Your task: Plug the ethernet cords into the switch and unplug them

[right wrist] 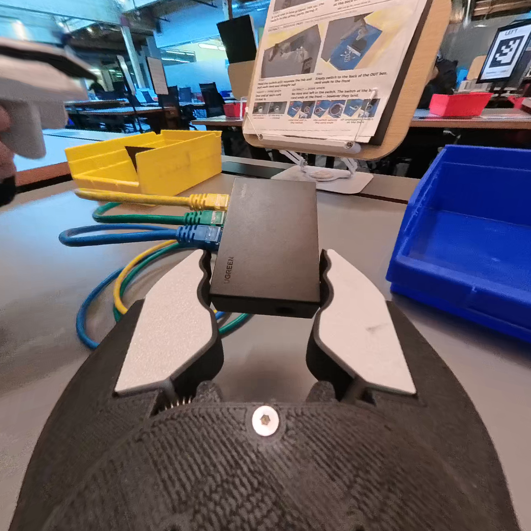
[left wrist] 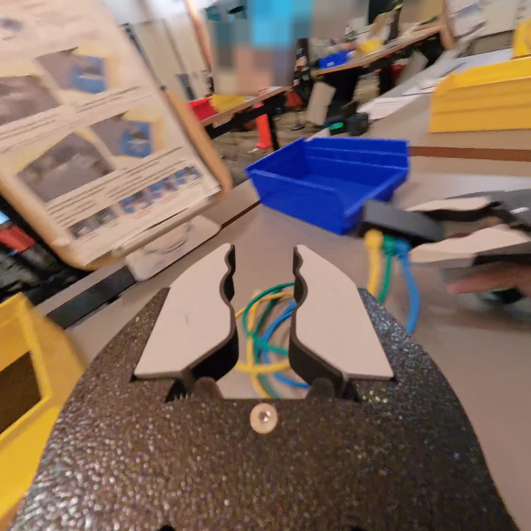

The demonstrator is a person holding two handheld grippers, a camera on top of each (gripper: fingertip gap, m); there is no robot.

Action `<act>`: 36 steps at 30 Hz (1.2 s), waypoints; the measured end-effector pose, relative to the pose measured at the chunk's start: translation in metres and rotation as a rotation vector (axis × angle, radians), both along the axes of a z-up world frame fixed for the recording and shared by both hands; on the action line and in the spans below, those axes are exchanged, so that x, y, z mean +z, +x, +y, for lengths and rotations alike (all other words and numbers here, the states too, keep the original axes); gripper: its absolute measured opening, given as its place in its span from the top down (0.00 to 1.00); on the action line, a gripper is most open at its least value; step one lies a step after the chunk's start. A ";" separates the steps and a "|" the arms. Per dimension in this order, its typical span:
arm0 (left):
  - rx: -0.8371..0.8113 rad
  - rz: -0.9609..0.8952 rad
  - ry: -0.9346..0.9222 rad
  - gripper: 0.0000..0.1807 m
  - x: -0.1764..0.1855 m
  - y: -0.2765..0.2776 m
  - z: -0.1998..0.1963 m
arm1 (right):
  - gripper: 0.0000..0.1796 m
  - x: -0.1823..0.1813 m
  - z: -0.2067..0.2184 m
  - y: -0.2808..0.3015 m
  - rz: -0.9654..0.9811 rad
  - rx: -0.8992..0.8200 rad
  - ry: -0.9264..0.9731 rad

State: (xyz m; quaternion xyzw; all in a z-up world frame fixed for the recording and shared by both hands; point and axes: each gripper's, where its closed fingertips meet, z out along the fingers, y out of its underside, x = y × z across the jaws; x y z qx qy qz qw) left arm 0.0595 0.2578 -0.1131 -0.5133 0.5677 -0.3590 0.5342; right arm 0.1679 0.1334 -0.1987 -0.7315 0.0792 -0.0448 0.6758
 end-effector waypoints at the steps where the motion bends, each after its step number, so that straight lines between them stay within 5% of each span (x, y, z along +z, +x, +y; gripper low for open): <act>1: 0.037 0.025 -0.019 0.78 -0.013 -0.010 0.020 | 0.59 0.002 0.002 0.000 -0.002 -0.004 -0.003; 6: 0.120 0.139 -0.196 0.77 -0.096 -0.043 0.082 | 0.59 0.020 0.025 0.001 -0.074 -0.003 -0.035; 10: 0.118 0.161 -0.249 0.78 -0.126 -0.049 0.094 | 0.59 0.055 0.044 0.019 -0.132 -0.034 -0.020; 19: 0.109 0.184 -0.264 0.78 -0.131 -0.048 0.097 | 0.59 0.261 0.011 0.130 -0.338 -0.280 0.154; 22: 0.097 0.192 -0.287 0.78 -0.133 -0.047 0.097 | 0.59 0.296 -0.005 0.168 -0.401 -0.371 0.086; 27: 0.083 0.200 -0.309 0.78 -0.134 -0.047 0.096 | 0.59 0.271 -0.018 0.226 -0.349 -0.465 -0.021; 36: 0.071 0.221 -0.255 0.79 -0.136 -0.045 0.091 | 0.59 0.085 -0.003 0.278 -0.240 -0.573 -0.387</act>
